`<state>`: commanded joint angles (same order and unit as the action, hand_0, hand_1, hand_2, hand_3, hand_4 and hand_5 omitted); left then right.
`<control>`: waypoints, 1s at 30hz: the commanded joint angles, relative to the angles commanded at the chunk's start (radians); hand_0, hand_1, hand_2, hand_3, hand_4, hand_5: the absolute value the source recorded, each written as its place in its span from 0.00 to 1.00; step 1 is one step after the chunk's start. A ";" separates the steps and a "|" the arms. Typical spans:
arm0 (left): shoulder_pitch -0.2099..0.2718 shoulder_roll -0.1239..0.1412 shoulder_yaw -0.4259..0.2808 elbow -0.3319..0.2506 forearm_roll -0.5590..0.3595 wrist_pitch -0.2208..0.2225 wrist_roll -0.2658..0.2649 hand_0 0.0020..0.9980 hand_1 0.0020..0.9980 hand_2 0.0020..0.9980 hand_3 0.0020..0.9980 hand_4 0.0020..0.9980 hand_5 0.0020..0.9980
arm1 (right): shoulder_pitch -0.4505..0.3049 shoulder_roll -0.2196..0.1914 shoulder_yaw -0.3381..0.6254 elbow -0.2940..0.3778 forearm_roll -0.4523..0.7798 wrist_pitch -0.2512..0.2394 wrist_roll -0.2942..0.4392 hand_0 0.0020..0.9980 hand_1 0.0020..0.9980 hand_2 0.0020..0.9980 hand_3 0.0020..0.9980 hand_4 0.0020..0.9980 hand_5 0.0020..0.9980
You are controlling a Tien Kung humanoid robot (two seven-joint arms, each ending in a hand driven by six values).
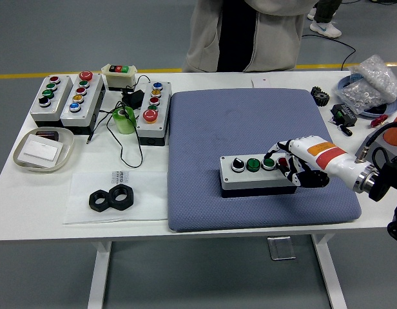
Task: Pick up the button,place it on the desk,press the button,press the button
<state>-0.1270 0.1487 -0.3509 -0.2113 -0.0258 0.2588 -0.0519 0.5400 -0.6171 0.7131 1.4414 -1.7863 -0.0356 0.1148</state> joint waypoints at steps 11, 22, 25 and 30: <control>0.003 -0.001 -0.006 0.000 0.009 0.000 0.003 0.76 0.83 0.86 0.83 0.63 1.00 | 0.000 0.011 -0.029 -0.032 -0.002 0.005 -0.002 0.34 0.10 0.21 0.69 0.50 0.00; -0.001 0.000 0.002 0.000 -0.002 -0.001 -0.001 0.76 0.83 0.86 0.83 0.63 1.00 | 0.004 0.014 -0.056 -0.041 -0.008 0.017 -0.011 0.34 0.10 0.22 0.69 0.51 0.00; -0.003 0.000 0.006 0.000 -0.008 -0.001 -0.003 0.76 0.83 0.86 0.83 0.63 1.00 | 0.005 0.015 -0.049 -0.038 -0.008 0.014 -0.010 0.34 0.10 0.22 0.69 0.51 0.00; -0.004 0.000 0.006 0.000 -0.008 -0.001 -0.003 0.76 0.83 0.86 0.83 0.63 1.00 | 0.003 0.010 -0.018 -0.016 -0.006 -0.001 -0.002 0.34 0.10 0.22 0.69 0.51 0.00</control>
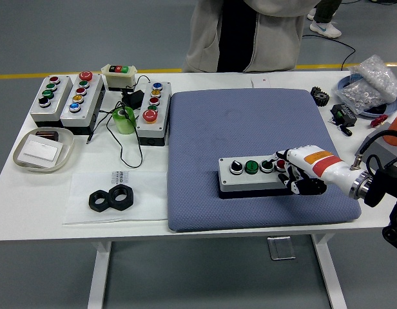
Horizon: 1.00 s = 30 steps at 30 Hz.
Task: Pick up the button,place it on the desk,press the button,press the button
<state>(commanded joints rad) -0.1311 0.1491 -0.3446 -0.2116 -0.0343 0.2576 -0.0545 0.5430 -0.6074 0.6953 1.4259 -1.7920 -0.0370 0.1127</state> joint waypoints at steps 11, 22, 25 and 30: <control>0.000 0.001 0.002 0.000 -0.001 0.000 -0.001 0.76 0.83 0.86 0.83 0.63 1.00 | -0.025 -0.019 0.105 0.053 0.065 -0.094 -0.005 0.41 0.18 0.30 0.74 0.60 0.00; -0.001 0.001 0.002 0.000 -0.001 -0.001 -0.001 0.76 0.83 0.86 0.83 0.63 1.00 | -0.063 -0.021 0.191 0.037 0.497 -0.174 0.047 0.83 0.76 0.84 0.92 0.62 0.10; -0.001 0.001 0.002 0.000 -0.002 -0.001 -0.001 0.76 0.83 0.86 0.83 0.63 1.00 | -0.075 -0.019 0.216 0.031 0.627 -0.177 0.057 0.83 0.76 0.84 0.92 0.62 0.10; 0.000 0.001 0.001 0.000 0.001 -0.001 0.000 0.76 0.83 0.86 0.83 0.63 1.00 | -0.096 -0.013 0.265 0.008 0.835 -0.180 0.068 0.87 0.81 0.87 0.91 0.62 0.12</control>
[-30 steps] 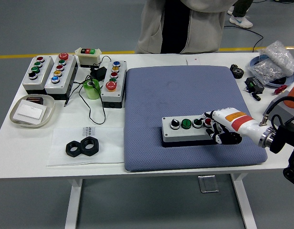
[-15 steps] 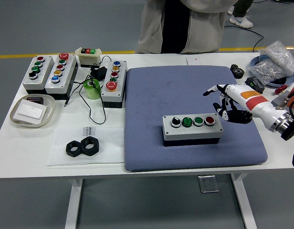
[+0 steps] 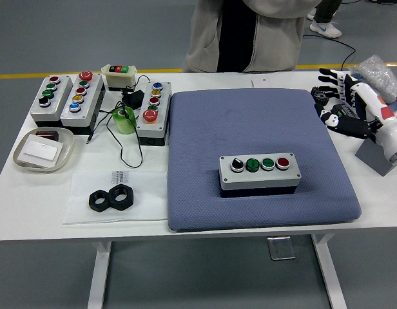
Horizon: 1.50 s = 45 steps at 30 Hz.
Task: Pick up the button,place it on the desk,press the button,press the button
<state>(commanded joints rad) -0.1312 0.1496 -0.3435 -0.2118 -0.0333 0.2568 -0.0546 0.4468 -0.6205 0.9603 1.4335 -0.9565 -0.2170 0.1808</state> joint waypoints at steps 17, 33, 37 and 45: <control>0.007 -0.001 -0.010 0.000 0.017 0.001 0.005 0.76 0.83 0.86 0.83 0.63 1.00 | -0.049 0.011 0.049 -0.054 0.692 -0.007 -0.002 0.93 0.85 0.89 0.90 0.61 0.30; 0.007 -0.001 -0.006 0.000 0.012 0.000 0.003 0.76 0.83 0.86 0.83 0.63 1.00 | -0.058 0.015 0.065 -0.066 0.723 -0.010 -0.011 0.93 0.85 0.89 0.89 0.60 0.34; 0.004 -0.001 -0.003 0.000 0.007 0.000 0.002 0.76 0.83 0.86 0.83 0.63 1.00 | -0.056 0.015 0.068 -0.067 0.720 -0.011 -0.011 0.93 0.85 0.89 0.89 0.60 0.34; 0.003 -0.001 0.000 0.000 0.002 -0.001 0.001 0.76 0.83 0.86 0.83 0.63 1.00 | -0.057 0.015 0.071 -0.069 0.718 -0.014 -0.011 0.93 0.85 0.88 0.88 0.60 0.35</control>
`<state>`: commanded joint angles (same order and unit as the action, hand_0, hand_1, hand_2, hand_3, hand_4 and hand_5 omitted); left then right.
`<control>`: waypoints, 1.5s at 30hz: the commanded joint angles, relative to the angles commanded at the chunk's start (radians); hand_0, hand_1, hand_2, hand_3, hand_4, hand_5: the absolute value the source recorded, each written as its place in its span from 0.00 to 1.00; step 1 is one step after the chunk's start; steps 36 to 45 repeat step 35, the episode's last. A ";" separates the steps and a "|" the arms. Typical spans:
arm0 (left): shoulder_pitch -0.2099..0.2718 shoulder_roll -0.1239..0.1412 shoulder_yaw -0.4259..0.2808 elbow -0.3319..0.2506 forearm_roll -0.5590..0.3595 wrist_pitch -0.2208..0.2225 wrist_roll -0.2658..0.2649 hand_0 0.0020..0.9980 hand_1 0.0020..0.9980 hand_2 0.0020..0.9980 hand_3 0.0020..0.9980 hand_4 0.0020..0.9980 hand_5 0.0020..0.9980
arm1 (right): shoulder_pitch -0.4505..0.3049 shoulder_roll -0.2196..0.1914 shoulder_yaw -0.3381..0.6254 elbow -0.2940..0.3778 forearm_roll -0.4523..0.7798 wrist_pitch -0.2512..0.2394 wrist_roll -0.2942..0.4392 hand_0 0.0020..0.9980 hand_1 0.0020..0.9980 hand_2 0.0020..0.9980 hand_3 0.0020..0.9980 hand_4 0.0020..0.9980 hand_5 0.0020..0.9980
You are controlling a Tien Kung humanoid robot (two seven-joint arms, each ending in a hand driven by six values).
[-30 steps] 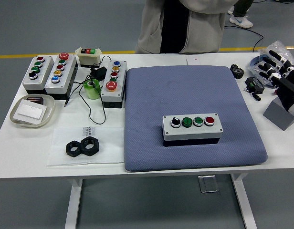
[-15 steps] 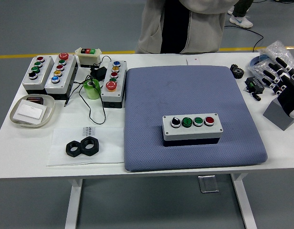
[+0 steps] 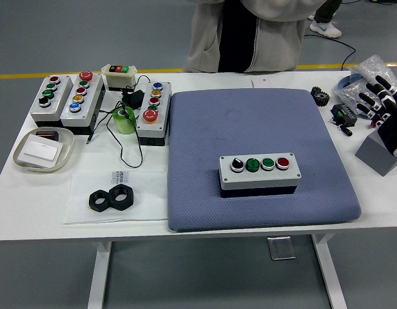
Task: Pick up the button,place it on the desk,press the button,press the button
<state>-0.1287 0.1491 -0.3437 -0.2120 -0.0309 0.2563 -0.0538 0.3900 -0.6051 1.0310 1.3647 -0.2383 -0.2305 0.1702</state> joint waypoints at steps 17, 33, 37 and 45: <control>-0.002 0.000 0.005 0.000 -0.008 0.000 -0.002 0.76 0.83 0.86 0.83 0.63 1.00 | 0.000 0.001 0.005 -0.004 -0.004 0.000 -0.006 0.93 0.84 0.87 0.87 0.60 0.36; 0.000 -0.001 0.003 0.000 -0.001 -0.001 0.000 0.76 0.83 0.86 0.83 0.63 1.00 | -0.007 0.001 0.010 0.002 -0.007 -0.003 -0.009 0.93 0.84 0.87 0.86 0.60 0.36; 0.000 -0.001 0.005 0.000 -0.005 -0.001 -0.001 0.76 0.83 0.86 0.83 0.63 1.00 | -0.011 0.000 0.013 0.003 -0.008 -0.003 -0.009 0.93 0.84 0.87 0.86 0.60 0.36; 0.000 -0.001 0.005 0.000 -0.005 -0.001 -0.001 0.76 0.83 0.86 0.83 0.63 1.00 | -0.011 0.000 0.013 0.003 -0.008 -0.003 -0.009 0.93 0.84 0.87 0.86 0.60 0.36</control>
